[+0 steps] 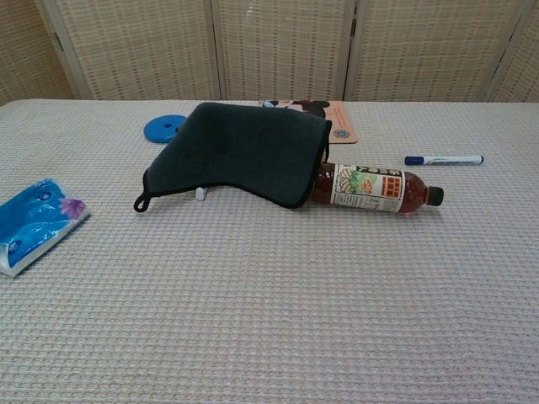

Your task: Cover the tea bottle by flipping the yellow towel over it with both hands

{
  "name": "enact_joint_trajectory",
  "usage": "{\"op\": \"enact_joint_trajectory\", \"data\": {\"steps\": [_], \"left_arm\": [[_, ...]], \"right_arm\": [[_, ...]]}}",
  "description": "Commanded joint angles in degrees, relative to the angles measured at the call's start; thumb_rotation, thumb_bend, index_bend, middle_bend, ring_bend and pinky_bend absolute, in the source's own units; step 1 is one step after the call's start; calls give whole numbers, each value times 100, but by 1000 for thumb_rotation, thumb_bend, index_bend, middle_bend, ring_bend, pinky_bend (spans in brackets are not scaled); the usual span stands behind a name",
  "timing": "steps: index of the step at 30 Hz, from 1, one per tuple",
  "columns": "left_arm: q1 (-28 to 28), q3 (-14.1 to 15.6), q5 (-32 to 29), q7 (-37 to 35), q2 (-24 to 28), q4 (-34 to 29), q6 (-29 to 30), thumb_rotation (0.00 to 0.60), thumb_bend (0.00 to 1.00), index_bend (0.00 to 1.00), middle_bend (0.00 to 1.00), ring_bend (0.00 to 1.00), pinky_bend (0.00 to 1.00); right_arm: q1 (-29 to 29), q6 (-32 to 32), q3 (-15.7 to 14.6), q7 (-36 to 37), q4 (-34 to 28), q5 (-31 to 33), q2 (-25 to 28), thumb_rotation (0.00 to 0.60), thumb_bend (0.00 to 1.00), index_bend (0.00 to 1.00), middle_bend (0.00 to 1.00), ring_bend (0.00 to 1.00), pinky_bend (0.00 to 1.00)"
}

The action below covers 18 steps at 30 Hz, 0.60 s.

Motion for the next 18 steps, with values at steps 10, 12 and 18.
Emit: {"op": "enact_joint_trajectory", "data": {"steps": [10, 12, 18], "left_arm": [[315, -60, 124, 184, -226, 64, 43, 600, 224, 147, 99, 34, 316], [343, -93, 173, 183, -227, 54, 53, 600, 223, 147, 99, 34, 316], [379, -171, 333, 267, -188, -8, 37, 600, 223, 147, 99, 34, 315]], "right_arm": [[-210, -194, -3, 142, -98, -72, 35, 600, 288, 0, 187, 99, 214], [-222, -195, 26, 158, -82, -113, 22, 600, 288, 0, 187, 99, 214], [-308, -155, 55, 238, -18, -238, -29, 600, 289, 0, 188, 99, 213]]}}
